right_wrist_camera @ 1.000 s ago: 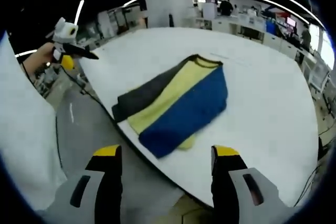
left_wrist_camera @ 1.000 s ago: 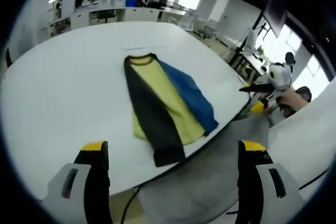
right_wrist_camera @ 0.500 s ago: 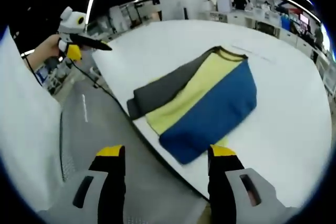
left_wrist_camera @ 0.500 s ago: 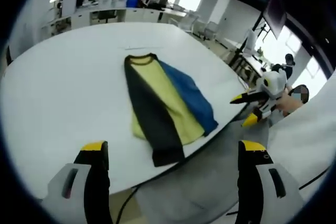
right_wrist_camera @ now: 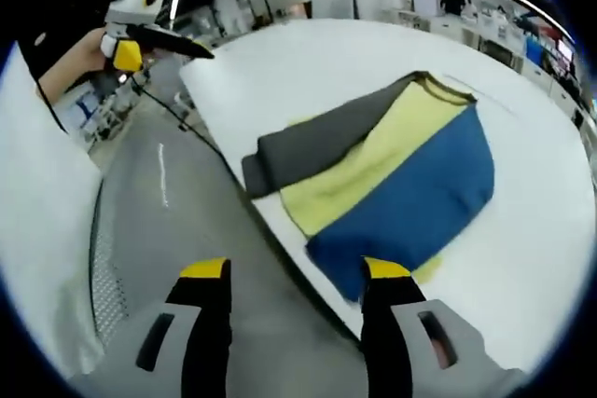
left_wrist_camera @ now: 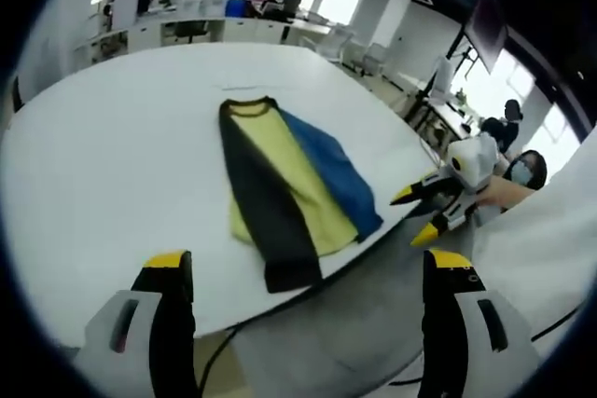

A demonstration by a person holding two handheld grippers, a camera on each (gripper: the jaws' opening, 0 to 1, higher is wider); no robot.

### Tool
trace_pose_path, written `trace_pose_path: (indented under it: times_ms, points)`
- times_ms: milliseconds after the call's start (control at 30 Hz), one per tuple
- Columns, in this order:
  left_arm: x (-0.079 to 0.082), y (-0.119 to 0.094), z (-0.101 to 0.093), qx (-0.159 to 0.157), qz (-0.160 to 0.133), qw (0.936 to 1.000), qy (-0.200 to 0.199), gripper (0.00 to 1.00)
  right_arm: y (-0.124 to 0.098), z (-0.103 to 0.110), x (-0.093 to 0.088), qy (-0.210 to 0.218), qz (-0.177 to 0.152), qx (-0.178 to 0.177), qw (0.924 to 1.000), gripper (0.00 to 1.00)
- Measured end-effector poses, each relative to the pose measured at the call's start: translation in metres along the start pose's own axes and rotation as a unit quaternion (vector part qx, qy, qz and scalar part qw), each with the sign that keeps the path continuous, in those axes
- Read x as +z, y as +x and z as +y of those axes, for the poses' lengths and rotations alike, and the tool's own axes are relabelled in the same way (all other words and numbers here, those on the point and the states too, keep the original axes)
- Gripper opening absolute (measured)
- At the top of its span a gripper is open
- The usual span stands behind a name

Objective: Fold the garment on the visible template until the final outline fits inside the template.

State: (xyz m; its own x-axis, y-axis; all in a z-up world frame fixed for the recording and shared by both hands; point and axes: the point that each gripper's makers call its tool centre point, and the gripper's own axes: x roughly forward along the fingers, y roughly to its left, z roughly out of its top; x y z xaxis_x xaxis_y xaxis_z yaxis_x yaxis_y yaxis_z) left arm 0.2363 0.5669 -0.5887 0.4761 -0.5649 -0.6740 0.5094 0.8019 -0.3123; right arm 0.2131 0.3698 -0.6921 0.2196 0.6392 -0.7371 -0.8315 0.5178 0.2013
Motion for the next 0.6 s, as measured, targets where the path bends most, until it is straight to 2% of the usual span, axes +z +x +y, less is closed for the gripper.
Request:
trace_pose_path:
  times_ms: [233,600]
  points:
    - [-0.004,-0.008,-0.001,0.003,-0.002,1.0,-0.004,0.99,0.013,0.005,-0.002,0.001,0.008,0.013,0.9999,0.51]
    - [-0.006,-0.018,-0.002,0.015,-0.007,0.9999,-0.004,0.99,0.026,0.001,0.002,-0.007,0.004,0.003,1.0,0.38]
